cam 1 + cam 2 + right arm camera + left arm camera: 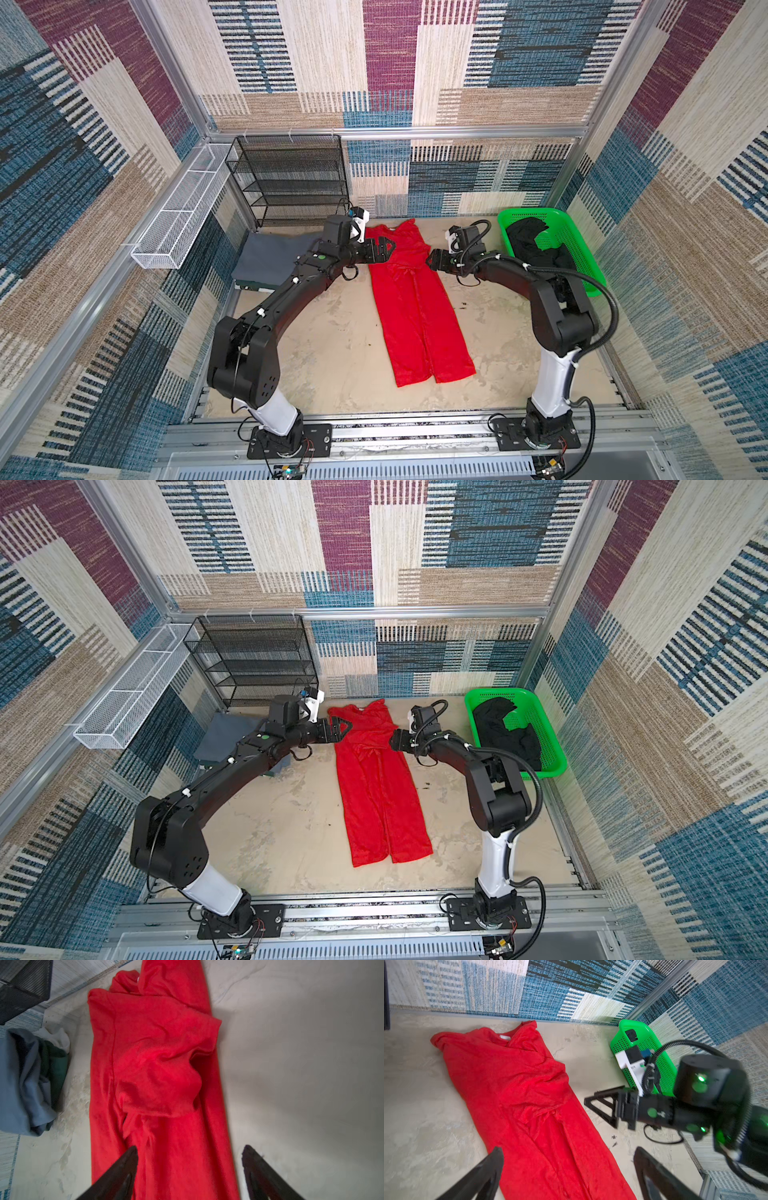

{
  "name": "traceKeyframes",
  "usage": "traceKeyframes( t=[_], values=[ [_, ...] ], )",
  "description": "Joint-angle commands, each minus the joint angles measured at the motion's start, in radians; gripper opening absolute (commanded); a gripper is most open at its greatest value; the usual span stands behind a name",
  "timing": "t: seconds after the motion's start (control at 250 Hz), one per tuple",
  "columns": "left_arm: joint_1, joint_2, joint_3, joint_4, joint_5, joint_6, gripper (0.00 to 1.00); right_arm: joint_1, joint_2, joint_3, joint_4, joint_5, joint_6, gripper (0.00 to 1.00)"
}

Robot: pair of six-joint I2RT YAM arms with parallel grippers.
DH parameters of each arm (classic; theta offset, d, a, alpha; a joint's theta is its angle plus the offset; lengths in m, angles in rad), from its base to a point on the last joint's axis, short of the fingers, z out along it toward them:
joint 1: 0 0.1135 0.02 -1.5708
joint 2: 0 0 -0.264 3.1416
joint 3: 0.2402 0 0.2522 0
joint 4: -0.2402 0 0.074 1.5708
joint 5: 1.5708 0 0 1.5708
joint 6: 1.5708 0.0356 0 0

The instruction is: Fold and stack the t-shirts

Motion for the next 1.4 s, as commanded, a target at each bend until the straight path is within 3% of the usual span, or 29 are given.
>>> traceKeyframes(
  t=[0.0, 0.34, 0.628, 0.944, 1.104, 1.28, 1.4],
  values=[
    [-0.001, -0.061, -0.071, 0.055, 0.016, -0.029, 0.98, 0.000, 0.085, 0.094, 0.002, 0.012, -0.031, 0.78],
    [0.000, -0.134, -0.187, 0.005, -0.003, -0.024, 0.98, 0.000, 0.290, 0.353, -0.063, 0.060, -0.055, 0.76],
    [-0.002, -0.092, -0.152, -0.013, 0.041, -0.029, 0.98, 0.000, 0.415, 0.526, -0.133, 0.072, -0.072, 0.75],
    [-0.002, -0.083, -0.147, -0.024, 0.055, -0.030, 0.98, 0.000, 0.460, 0.570, -0.109, 0.026, -0.073, 0.44],
    [-0.002, -0.078, -0.153, -0.028, 0.057, -0.031, 0.98, -0.007, 0.483, 0.607, -0.121, 0.053, -0.057, 0.22],
    [-0.002, -0.073, -0.153, -0.041, 0.067, -0.031, 0.98, -0.037, 0.485, 0.630, -0.150, 0.076, -0.031, 0.07],
    [-0.005, -0.069, -0.155, -0.047, 0.068, -0.028, 0.98, -0.068, 0.450, 0.582, -0.144, 0.109, -0.012, 0.06]
  ],
)
